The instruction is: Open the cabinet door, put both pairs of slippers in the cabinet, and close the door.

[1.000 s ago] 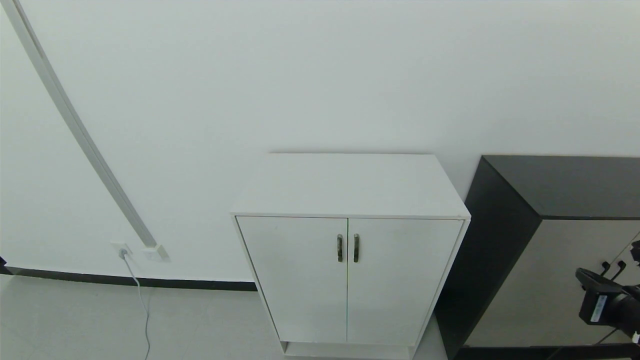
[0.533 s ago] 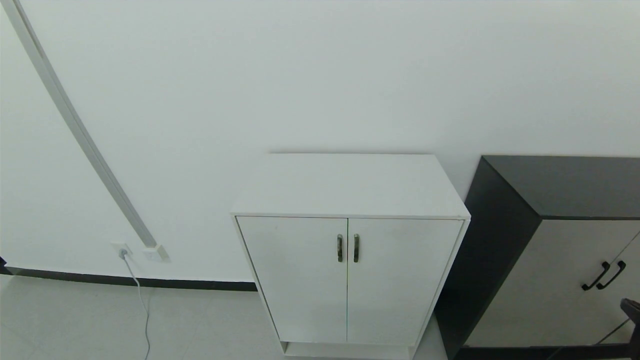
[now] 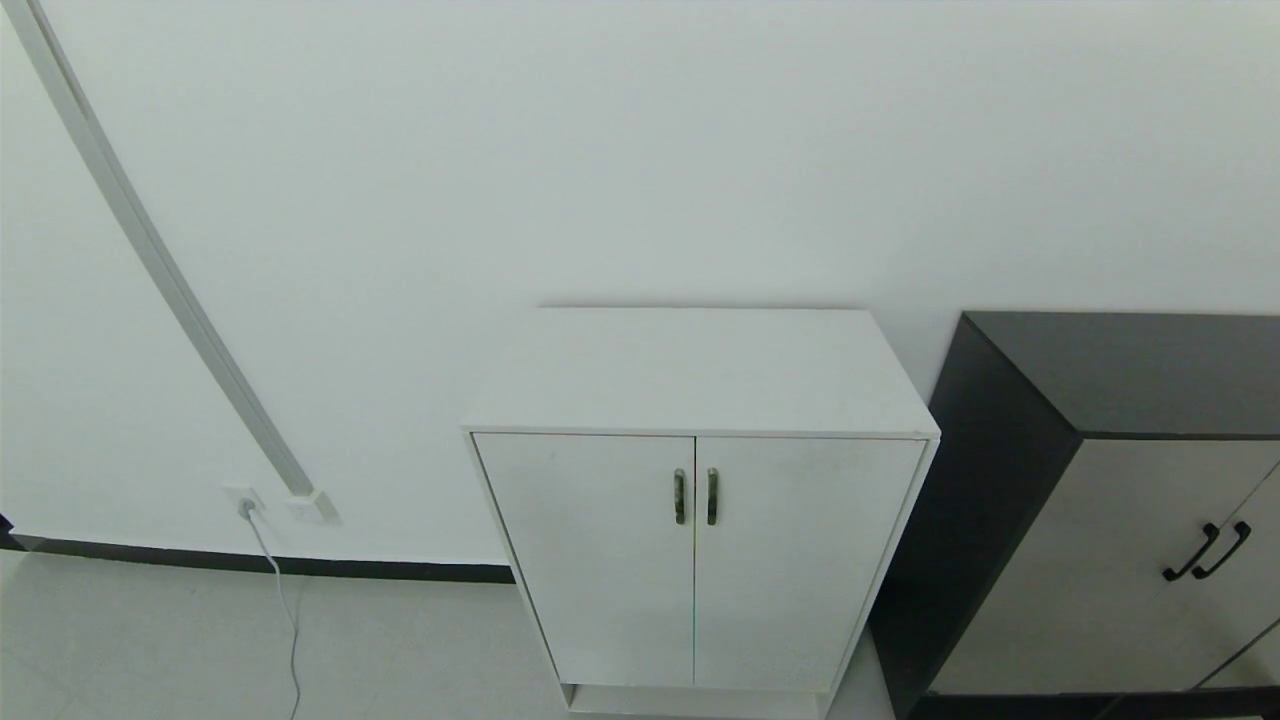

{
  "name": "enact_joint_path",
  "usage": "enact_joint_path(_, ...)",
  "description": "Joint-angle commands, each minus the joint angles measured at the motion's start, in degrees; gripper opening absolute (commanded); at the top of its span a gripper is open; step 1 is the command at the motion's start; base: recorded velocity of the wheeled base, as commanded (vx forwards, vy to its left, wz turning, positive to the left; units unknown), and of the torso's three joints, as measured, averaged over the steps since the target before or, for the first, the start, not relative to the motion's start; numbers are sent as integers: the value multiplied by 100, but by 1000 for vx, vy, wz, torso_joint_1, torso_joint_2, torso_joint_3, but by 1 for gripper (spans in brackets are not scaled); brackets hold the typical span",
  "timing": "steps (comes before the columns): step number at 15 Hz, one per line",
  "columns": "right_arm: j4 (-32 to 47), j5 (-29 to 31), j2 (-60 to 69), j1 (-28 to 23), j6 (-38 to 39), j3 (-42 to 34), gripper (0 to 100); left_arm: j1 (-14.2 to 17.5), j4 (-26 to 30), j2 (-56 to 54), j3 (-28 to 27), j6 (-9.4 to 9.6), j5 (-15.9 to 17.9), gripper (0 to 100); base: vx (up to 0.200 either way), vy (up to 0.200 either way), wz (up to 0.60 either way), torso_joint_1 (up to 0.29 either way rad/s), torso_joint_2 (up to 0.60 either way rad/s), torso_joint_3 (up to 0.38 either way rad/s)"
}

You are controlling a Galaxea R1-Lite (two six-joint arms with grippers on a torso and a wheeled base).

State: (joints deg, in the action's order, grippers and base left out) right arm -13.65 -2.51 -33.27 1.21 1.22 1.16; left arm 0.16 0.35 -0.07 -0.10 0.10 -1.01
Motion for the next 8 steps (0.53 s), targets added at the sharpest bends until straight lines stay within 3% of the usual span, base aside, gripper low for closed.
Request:
enact_joint_path(1,293,-215,664,20,-8,-2,0,2,0,7,1,-1,-4,0,0,0,0,0,0,0)
enact_joint_path(5,1093,-311,1147,99,-254,-107,0,2,0,7,1,-1,-4,0,0,0,0,0,0,0)
enact_joint_path(8,1207,-338,1270,117,-306,-72,0,2,0,7,1,-1,-4,0,0,0,0,0,0,0)
